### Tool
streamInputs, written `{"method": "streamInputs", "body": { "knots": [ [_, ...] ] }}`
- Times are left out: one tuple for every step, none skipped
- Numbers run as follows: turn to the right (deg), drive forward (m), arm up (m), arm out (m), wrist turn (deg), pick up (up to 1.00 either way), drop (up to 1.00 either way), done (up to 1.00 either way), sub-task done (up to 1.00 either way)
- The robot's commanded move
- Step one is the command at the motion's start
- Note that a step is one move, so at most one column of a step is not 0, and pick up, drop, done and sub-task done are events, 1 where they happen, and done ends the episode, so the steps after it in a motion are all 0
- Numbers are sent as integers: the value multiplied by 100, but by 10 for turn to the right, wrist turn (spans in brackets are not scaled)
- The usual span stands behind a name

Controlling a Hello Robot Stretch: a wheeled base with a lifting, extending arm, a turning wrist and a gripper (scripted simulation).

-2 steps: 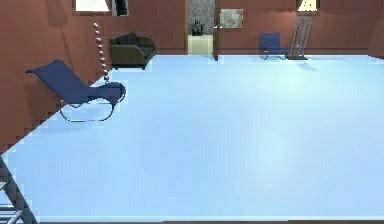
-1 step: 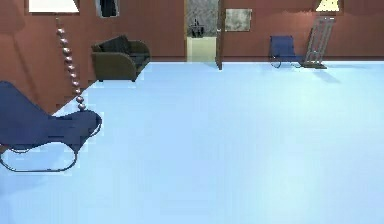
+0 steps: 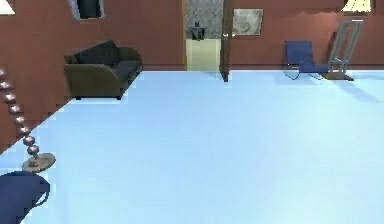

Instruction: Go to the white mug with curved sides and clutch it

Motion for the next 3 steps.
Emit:
{"method": "streamInputs", "body": {
  "knots": [
    [0,100,0,0,0,0,0,0,0],
    [0,100,0,0,0,0,0,0,0],
    [0,100,0,0,0,0,0,0,0]
  ]
}}
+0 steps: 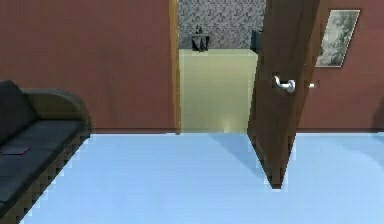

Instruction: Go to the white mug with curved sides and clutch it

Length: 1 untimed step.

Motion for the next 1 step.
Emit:
{"method": "streamInputs", "body": {
  "knots": [
    [0,100,0,0,0,0,0,0,0]
  ]
}}
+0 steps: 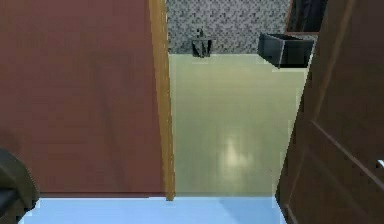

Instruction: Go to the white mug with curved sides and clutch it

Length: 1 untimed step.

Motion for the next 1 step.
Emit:
{"method": "streamInputs", "body": {
  "knots": [
    [30,0,0,0,0,0,0,0,0]
  ]
}}
